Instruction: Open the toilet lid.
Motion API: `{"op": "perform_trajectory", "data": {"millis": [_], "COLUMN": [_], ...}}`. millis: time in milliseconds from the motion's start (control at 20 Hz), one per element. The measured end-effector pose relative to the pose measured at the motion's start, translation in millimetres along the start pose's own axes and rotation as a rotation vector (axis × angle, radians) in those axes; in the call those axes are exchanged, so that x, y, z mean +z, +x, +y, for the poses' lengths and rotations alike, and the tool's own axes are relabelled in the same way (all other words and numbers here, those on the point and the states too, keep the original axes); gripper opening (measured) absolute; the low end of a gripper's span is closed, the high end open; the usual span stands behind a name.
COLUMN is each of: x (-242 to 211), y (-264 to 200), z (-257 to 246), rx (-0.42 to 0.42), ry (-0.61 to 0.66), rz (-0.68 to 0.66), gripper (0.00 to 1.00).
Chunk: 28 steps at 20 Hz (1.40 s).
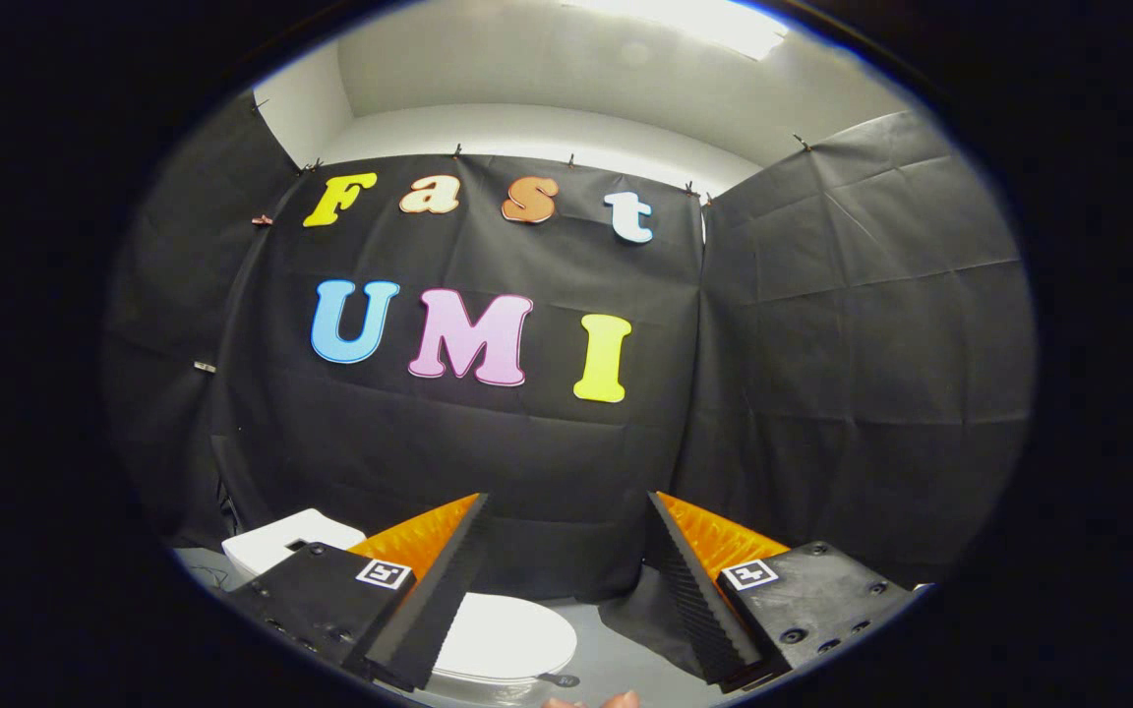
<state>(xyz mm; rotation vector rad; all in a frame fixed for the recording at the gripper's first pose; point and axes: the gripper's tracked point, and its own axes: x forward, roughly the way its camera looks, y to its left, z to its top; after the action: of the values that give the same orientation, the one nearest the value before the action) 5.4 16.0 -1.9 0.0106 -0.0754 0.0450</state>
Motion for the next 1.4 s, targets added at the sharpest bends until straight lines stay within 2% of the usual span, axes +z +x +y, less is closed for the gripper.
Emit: {"op": "perform_trajectory", "data": {"millis": [250, 600, 1000, 1400], "x": [-23.7, -84.5, -139.9, -223.6], "y": [8.3, 21.9, 18.3, 8.5], "z": [2.7, 13.5, 21.4, 21.7], "rx": [0.000, 0.038, 0.119, 0.190], "ry": [0.001, -0.011, -0.052, 0.027], "rz": [-0.001, 0.045, 0.031, 0.189], "gripper": [0.98, 0.99, 0.98, 0.99]}}
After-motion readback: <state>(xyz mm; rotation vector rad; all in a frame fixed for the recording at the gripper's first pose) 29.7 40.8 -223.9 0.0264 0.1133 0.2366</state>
